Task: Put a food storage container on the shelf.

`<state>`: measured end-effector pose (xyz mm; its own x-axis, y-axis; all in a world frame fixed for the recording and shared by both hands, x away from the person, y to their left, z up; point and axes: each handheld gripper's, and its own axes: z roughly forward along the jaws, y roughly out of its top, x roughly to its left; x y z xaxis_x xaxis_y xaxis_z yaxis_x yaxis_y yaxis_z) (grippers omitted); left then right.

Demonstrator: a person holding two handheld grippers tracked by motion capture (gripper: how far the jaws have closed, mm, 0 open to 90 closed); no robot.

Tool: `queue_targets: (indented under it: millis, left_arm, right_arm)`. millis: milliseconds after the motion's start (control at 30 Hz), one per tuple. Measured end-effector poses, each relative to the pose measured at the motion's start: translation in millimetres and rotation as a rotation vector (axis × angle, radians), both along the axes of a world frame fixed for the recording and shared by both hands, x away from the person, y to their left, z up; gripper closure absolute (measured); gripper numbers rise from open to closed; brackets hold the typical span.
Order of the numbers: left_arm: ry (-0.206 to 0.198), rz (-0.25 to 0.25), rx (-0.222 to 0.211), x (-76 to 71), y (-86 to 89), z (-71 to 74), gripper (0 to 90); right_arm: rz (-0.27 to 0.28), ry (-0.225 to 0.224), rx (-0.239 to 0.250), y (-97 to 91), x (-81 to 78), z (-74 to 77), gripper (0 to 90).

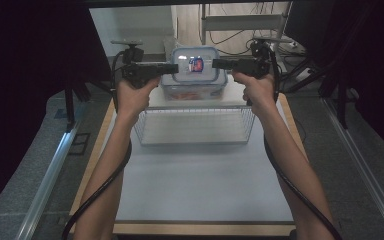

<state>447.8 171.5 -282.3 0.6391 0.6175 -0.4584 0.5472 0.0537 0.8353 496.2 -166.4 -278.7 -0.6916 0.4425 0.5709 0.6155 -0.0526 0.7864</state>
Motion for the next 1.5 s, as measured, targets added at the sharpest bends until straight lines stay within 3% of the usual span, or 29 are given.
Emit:
queue_targets:
  millis: [167, 267, 367, 500, 600, 700, 800, 900, 933, 1000, 1167, 1500]
  left_arm:
    - [0.005, 0.018, 0.039, 2.0, -4.0, -1.6, 52.7]
    - [0.007, 0.026, 0.016, 3.4, -3.9, -2.2, 49.6]
    - [0.014, 0.023, 0.003, 4.4, -4.1, -3.6, 45.5]
    - [-0.024, 0.048, -0.022, 0.4, -3.4, 0.3, 43.2]
    - [-0.059, 0.052, 0.011, -6.5, -2.3, 5.1, 42.9]
    - [-0.104, 0.05, 0.043, -18.2, 0.8, 7.5, 47.8]
    - [-0.146, 0.038, 0.092, -32.7, 1.0, 4.3, 59.9]
    - [-0.173, 0.007, 0.165, -41.1, -5.0, -3.9, 75.4]
    - [-0.178, 0.004, 0.189, -42.0, -8.7, -7.1, 80.8]
    - [-0.178, -0.004, 0.228, -41.1, -14.8, -11.7, 85.3]
    - [-0.168, -0.001, 0.276, -33.3, -27.4, -18.5, 87.2]
    - [-0.127, 0.059, 0.245, -21.4, -27.0, -19.9, 87.0]
  right_arm:
    - [-0.02, -0.001, -0.001, 2.3, 5.0, -0.8, 55.4]
    - [-0.041, -0.019, -0.024, 4.2, 5.5, 0.3, 54.1]
    - [-0.07, -0.053, -0.068, 5.6, 6.8, 2.6, 52.9]
    - [-0.104, -0.102, -0.118, 9.0, 6.8, 6.7, 50.3]
    - [-0.122, -0.166, -0.145, 8.2, -0.1, 11.3, 50.5]
    - [-0.143, -0.242, -0.181, 3.6, -11.9, 16.6, 57.4]
    - [-0.144, -0.298, -0.216, -3.1, -29.4, 18.4, 73.9]
    - [-0.113, -0.33, -0.286, -3.1, -41.9, 13.1, 87.3]
    - [-0.093, -0.336, -0.316, -1.0, -45.5, 9.0, 89.7]
    - [-0.061, -0.334, -0.332, 3.4, -48.4, 1.6, 89.9]
    - [-0.031, -0.317, -0.343, 14.1, -46.1, -10.2, 89.9]
    - [-0.04, -0.298, -0.335, 21.2, -36.4, -13.4, 89.8]
